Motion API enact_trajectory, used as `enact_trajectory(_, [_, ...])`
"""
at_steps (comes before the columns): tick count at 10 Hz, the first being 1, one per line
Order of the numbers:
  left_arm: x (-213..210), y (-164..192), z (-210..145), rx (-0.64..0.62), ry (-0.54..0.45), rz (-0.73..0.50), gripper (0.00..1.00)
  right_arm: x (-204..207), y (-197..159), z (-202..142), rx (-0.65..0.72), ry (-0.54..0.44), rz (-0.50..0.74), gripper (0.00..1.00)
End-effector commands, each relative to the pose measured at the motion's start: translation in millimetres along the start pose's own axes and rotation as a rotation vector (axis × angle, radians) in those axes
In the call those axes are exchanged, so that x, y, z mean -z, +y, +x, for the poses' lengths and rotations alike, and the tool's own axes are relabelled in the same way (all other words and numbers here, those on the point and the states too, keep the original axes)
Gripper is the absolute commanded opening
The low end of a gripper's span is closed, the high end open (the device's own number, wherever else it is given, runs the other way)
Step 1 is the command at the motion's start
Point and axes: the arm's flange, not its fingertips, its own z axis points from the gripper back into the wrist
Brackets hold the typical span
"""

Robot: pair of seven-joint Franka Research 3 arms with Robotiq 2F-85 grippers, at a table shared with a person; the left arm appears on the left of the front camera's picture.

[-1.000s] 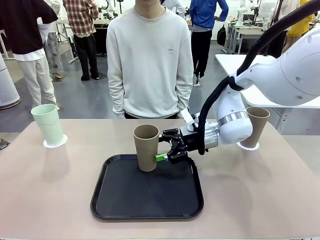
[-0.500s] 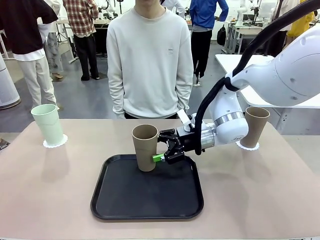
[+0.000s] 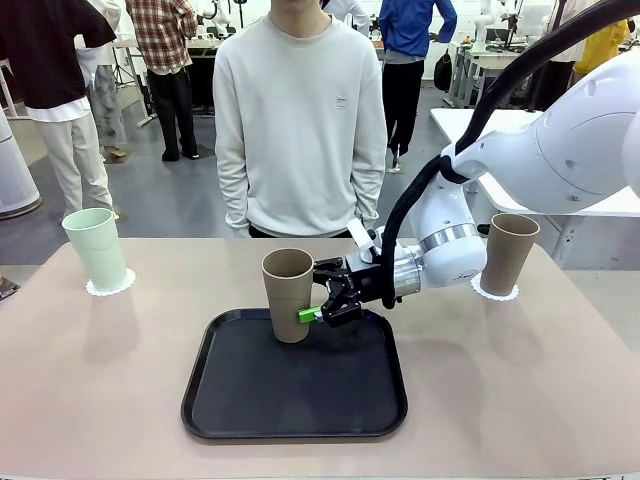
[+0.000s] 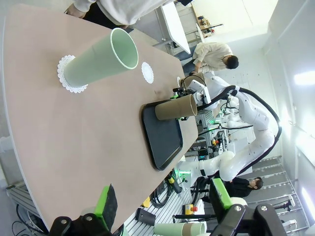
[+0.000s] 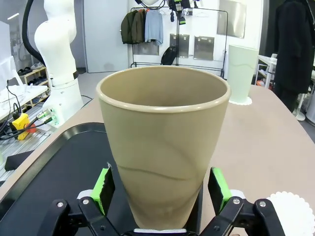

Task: Place coasters on the table and set cups on them.
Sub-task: Take one Reusable plastic cup from the Flat Tray and place it on a coaster set by the human.

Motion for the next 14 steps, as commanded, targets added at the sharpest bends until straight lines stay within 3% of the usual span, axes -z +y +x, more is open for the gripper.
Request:
enact_trajectory(1, [-1.4,-1.8,-0.6,-0.007,-0.005,0.007,1.0,12.1,-10.6,0.0,0.034,0.011,0.007,1.0])
enact_trajectory(6, [-1.4,-1.8,-0.6,-0.007,-0.005,0.007,1.0,23.2,-14.9,-0.4,0.067,-0.006,0.058,0.98])
enact_trajectory(7, [-1.4,-1.8,-0.6,-0.007,-0.005,0.007,1.0,22.9,-14.5,-1.2,0.072,-0.012,0.072,0.4])
enact_trajectory(8, [-1.4,-1.8,-0.6,-0.007,-0.005,0.007,1.0,21.0,-14.4,-0.7,0.073,-0.018,0.066,0.38])
enact_trajectory(9, [-1.4,-1.8,-0.6,-0.007,-0.005,0.007,1.0,19.7,-13.7,0.7,0.071,-0.02,0.067,0.0])
enact_trajectory(11, [-1.4,-1.8,-0.6,-0.007,-0.005,0.007,1.0,15.0,-6.0,15.7,0.082,-0.034,0.031,0.0])
enact_trajectory(12, [-1.4,-1.8,-0.6,-0.007,-0.005,0.007,1.0,9.5,6.4,45.7,0.071,-0.052,0.026,0.82])
enact_trajectory(14, [-1.4,-1.8,-0.6,-0.007,-0.005,0.007,1.0,-6.7,22.0,113.6,0.038,-0.026,-0.023,0.82])
